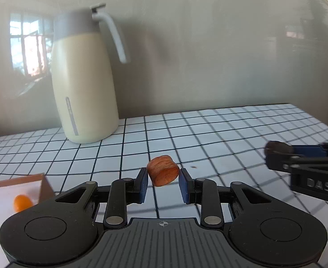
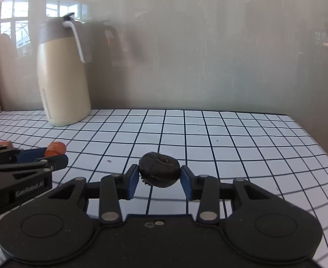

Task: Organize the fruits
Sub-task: 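Carry the carrot chunk and dark brown fruit with both grippers over the tray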

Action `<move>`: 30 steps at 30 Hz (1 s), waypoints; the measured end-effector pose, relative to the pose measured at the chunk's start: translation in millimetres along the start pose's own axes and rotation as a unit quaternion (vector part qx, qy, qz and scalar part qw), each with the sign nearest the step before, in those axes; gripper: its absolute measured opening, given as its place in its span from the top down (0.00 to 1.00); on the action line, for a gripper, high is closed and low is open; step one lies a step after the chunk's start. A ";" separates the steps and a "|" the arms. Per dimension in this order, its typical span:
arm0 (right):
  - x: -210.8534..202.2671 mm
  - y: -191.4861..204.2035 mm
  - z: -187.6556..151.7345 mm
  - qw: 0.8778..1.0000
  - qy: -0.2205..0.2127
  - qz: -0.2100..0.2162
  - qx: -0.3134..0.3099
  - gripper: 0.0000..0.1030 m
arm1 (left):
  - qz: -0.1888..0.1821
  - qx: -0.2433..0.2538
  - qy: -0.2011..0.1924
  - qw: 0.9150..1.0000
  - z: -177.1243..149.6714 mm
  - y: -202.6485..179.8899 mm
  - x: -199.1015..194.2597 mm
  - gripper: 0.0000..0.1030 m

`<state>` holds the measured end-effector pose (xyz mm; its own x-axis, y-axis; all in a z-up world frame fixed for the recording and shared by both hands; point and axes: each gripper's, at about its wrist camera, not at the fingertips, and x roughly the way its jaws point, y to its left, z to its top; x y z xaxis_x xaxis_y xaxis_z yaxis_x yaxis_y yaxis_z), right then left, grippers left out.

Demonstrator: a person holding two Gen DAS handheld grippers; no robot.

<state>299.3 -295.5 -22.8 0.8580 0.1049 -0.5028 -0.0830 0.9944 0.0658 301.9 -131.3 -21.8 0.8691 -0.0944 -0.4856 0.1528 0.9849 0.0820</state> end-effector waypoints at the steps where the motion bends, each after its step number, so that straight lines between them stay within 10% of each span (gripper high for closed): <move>1: -6.9 1.6 -1.9 1.000 -0.002 0.000 -0.001 0.69 | -0.001 0.001 -0.005 1.000 -3.2 -1.6 -10.2 0.71; 30: -136.2 107.4 -45.9 0.993 -0.051 0.053 -0.095 0.69 | 0.043 0.015 -0.082 0.996 -72.0 52.1 -209.2 0.71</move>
<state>150.3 -202.3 13.2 0.8854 0.2166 -0.4112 -0.2615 0.9636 -0.0556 94.2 -49.8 21.4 0.9445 -0.0351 -0.3266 0.0865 0.9858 0.1442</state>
